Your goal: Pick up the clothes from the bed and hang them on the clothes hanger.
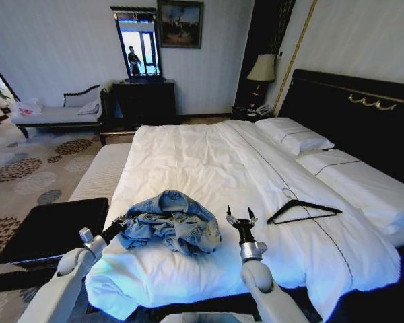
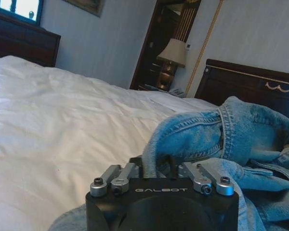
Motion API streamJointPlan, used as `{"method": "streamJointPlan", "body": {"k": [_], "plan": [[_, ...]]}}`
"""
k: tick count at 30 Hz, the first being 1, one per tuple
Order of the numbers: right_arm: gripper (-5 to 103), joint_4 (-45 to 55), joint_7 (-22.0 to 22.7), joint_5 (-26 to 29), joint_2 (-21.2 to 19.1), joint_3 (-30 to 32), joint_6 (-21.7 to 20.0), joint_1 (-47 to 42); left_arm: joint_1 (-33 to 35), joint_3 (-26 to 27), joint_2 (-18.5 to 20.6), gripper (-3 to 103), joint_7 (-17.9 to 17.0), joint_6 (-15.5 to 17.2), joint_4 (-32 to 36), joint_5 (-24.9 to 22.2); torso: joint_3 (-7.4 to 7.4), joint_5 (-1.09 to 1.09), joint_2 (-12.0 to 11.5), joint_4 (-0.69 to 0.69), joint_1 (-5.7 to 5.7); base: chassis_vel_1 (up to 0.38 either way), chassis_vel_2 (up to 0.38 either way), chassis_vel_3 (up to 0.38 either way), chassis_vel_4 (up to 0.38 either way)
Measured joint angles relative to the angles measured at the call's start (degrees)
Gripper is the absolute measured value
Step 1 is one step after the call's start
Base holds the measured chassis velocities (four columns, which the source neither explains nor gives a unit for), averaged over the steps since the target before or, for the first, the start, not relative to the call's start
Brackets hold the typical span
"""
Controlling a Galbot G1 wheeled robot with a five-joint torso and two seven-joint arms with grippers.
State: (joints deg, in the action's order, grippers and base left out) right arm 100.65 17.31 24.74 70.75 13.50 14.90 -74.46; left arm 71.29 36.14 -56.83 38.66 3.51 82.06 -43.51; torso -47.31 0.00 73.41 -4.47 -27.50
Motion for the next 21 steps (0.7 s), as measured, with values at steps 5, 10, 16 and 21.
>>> {"method": "streamJointPlan", "body": {"k": [5, 10, 16, 21], "plan": [[100, -0.98, -0.73, 9.27, -5.64, -3.66, -4.22, 6.58, -0.11, 0.52, 0.26, 13, -0.39, -0.85, 0.37, -0.52, 0.00, 0.01, 0.00, 0.01, 0.00, 0.000, 0.000, 0.000, 0.000], [100, -1.72, -1.92, 24.66, -12.60, -7.80, -10.85, 13.42, -0.30, 0.80, 0.33, 2, -0.88, -1.50, 0.96, -1.00, -0.01, 0.01, -0.01, 0.00, 0.00, 0.000, 0.000, 0.000, 0.000], [100, -3.14, -6.62, 37.86, -17.73, -11.80, -18.91, 19.29, -0.60, 1.52, 0.33, 2, -0.98, -1.94, 1.26, -1.09, 0.00, 0.00, 0.00, 0.00, -0.01, 0.000, 0.000, 0.000, 0.000], [100, -6.31, -11.24, 43.18, -19.15, -15.67, -21.09, 23.27, -1.33, 1.88, 0.33, 2, -0.80, -2.19, 1.29, -1.26, 0.00, 0.00, 0.00, 0.00, 0.00, 0.000, 0.000, 0.000, 0.000]]}}
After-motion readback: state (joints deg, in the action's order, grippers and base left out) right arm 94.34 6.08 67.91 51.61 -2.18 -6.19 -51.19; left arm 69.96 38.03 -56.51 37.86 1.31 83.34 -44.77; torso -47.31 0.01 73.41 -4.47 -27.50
